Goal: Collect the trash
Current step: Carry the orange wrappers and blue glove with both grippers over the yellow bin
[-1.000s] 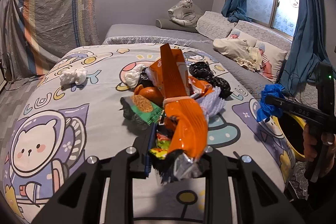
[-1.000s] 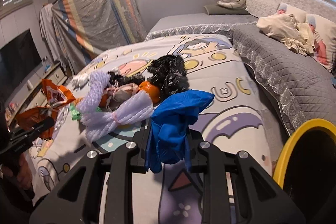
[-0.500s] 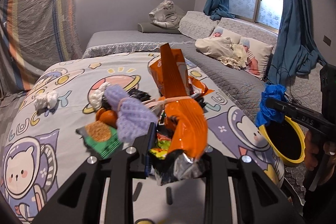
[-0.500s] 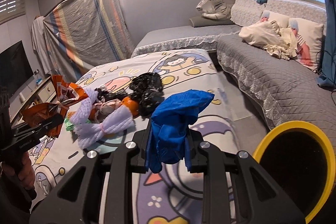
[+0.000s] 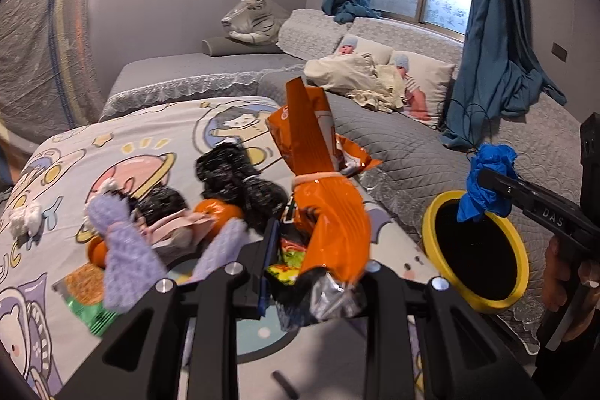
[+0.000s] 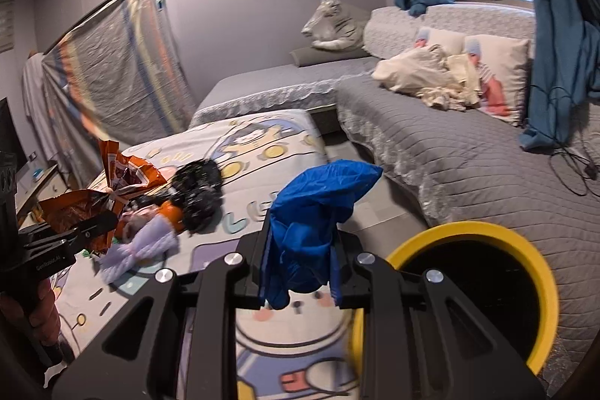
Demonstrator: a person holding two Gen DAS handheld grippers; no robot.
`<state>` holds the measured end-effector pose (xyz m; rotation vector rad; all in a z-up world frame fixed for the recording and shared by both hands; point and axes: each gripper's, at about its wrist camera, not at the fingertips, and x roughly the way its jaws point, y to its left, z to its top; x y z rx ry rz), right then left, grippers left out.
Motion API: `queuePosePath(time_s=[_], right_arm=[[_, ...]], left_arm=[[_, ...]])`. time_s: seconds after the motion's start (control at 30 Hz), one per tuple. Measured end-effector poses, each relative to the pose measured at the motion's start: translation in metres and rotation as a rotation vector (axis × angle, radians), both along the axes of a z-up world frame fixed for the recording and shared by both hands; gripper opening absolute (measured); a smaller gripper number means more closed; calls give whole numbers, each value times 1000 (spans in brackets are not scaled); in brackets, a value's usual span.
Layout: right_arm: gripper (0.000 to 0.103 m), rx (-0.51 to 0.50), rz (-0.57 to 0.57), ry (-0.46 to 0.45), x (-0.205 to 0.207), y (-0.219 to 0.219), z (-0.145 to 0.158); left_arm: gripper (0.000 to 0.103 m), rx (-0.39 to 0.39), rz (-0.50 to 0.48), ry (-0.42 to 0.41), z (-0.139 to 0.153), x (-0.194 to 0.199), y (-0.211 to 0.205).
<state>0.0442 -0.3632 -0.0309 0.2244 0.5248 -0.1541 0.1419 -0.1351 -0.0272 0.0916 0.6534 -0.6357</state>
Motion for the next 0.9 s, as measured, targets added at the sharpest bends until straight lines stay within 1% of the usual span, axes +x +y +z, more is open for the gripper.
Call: queuePosePath(time_s=[0.17, 0.53, 0.9], right_arm=[[23, -8, -68, -2, -11, -23, 1], [23, -18, -198, 21, -37, -65, -3], [23, -5, -282, 74, -51, -94, -20]], left_arm=[[24, 9, -68, -6, 1, 0, -39], [24, 6, -214, 29, -8, 1, -124], [24, 31, -321, 47, -20, -12, -185]])
